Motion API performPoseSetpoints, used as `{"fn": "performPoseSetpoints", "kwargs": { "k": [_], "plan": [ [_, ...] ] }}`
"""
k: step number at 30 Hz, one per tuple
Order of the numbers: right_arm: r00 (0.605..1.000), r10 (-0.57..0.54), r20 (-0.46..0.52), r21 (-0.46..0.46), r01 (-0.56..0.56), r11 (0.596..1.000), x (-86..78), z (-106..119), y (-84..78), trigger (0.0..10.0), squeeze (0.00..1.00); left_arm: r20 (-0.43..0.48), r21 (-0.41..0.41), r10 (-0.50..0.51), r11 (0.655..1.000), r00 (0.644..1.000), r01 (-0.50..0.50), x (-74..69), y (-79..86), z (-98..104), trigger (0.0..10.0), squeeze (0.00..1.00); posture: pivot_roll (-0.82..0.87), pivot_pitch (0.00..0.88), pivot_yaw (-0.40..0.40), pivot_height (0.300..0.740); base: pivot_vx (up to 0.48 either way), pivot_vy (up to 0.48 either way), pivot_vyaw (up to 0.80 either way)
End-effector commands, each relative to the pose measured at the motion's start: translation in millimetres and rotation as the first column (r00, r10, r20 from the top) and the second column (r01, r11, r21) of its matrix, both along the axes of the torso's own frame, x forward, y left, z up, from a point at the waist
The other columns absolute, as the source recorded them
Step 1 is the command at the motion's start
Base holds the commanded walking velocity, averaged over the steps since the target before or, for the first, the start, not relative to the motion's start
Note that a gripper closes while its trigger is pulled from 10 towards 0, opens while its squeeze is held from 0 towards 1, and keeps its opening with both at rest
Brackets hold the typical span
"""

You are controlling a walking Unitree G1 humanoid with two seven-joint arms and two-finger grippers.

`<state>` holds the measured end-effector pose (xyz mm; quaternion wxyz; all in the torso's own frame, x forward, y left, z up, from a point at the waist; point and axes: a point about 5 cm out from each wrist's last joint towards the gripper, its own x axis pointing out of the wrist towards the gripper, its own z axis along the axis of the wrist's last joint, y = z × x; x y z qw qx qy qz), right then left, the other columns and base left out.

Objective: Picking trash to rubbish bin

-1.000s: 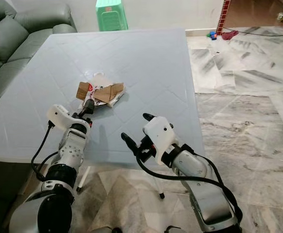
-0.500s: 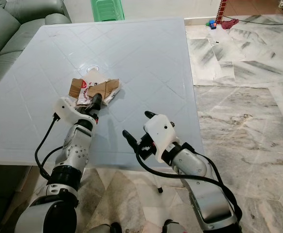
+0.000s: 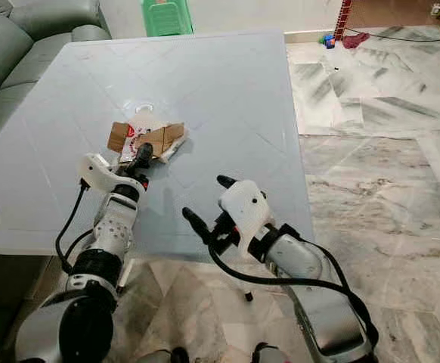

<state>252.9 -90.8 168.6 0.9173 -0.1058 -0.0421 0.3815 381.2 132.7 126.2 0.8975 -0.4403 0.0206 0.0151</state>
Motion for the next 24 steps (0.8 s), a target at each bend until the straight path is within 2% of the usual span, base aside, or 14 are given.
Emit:
{"fn": "performPoseSetpoints", "kwargs": {
  "k": [1, 6, 15, 18, 19, 20, 24],
  "plan": [
    [1.0, 0.021, 0.0, 0.001, -0.021, 1.0, -5.4, 2, 2.1, 10.0, 0.0, -0.038, -0.029, 0.024, 0.999, 0.999, -0.025, -1.0, 6.9, -8, 10.0, 0.0, -0.18, 0.203, 0.083, 0.74, 0.0, 0.0, 0.0],
    [1.0, 0.018, -0.007, -0.003, -0.018, 1.0, -7.7, 3, 0.2, 10.0, 0.0, -0.003, -0.068, 0.023, 0.997, 1.0, -0.023, 5.2, 8.0, 2, 10.0, 0.0, -0.19, 0.209, 0.081, 0.74, 0.0, 0.0, 0.0],
    [1.0, 0.009, -0.011, -0.012, -0.009, 1.0, -8.9, 4, -1.6, 10.0, 0.0, 0.061, -0.07, -0.008, 0.997, 0.998, 0.013, 12.5, 2.9, 18, 10.0, 0.0, -0.19, 0.213, 0.082, 0.74, 0.0, 0.0, 0.0],
    [1.0, 0.008, -0.011, -0.013, -0.008, 1.0, -9.0, 4, -1.5, 10.0, 0.0, 0.049, -0.078, -0.006, 0.997, 0.999, 0.01, 12.0, 3.1, 15, 10.0, 0.0, -0.19, 0.213, 0.081, 0.74, 0.0, 0.0, 0.0],
    [1.0, 0.008, -0.011, -0.013, -0.008, 1.0, -9.1, 4, -1.2, 10.0, 0.0, 0.057, -0.102, -0.002, 0.995, 0.998, 0.008, 12.1, 3.3, 16, 3.4, 0.0, -0.2, 0.216, 0.08, 0.74, 0.0, 0.0, 0.0],
    [1.0, 0.008, -0.011, -0.013, -0.009, 1.0, -9.2, 4, -1.0, 10.0, 0.0, 0.066, -0.112, -0.002, 0.994, 0.998, 0.01, 12.3, 3.2, 16, 0.0, 0.0, -0.2, 0.216, 0.08, 0.74, 0.0, 0.0, 0.0],
    [1.0, 0.006, -0.014, -0.014, -0.007, 1.0, -9.8, 4, -1.0, 10.0, 0.0, 0.086, -0.122, 0.006, 0.993, 0.996, 0.004, 14.4, 3.4, 22, 0.0, 0.0, -0.2, 0.217, 0.078, 0.74, 0.0, 0.0, 0.0]
  ]
}}
